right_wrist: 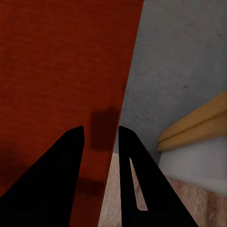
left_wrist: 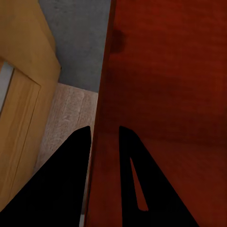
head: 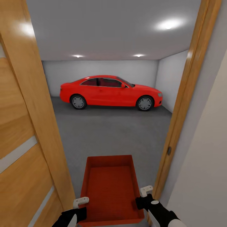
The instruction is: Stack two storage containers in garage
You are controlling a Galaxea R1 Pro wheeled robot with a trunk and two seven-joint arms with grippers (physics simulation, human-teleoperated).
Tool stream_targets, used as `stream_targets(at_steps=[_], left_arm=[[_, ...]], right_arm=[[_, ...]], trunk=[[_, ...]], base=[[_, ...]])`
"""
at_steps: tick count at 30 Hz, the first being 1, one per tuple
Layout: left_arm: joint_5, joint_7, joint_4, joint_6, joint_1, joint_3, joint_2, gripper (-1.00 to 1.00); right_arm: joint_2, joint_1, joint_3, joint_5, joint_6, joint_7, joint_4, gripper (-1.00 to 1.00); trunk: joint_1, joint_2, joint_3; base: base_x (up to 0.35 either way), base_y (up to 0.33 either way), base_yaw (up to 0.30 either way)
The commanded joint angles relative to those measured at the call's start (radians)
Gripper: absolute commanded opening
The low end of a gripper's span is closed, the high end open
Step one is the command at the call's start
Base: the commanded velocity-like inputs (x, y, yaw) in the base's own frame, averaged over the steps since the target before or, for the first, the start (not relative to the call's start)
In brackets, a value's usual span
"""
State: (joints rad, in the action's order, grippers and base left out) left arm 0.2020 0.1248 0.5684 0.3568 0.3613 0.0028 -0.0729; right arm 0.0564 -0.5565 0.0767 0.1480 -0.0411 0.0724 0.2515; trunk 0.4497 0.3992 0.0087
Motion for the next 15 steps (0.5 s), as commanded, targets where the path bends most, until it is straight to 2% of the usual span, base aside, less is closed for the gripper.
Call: stream_targets(at_steps=[1, 15], left_arm=[[-0.015, 0.012, -0.001, 0.008, -0.001, 0.003, -0.001, -1.0], [-0.015, 0.012, -0.001, 0.008, -0.001, 0.003, -0.001, -1.0]], right_arm=[[0.036, -0.001, 0.001, -0.001, 0.009, 0.035, 0.005, -1.0], [0.036, 0.0, 0.002, -0.001, 0.008, 0.035, 0.005, -1.0]], trunk=[[0.0, 0.001, 0.0], [0.0, 0.001, 0.0]], base=[[0.0, 0.003, 0.0], [0.001, 0.0, 0.0]])
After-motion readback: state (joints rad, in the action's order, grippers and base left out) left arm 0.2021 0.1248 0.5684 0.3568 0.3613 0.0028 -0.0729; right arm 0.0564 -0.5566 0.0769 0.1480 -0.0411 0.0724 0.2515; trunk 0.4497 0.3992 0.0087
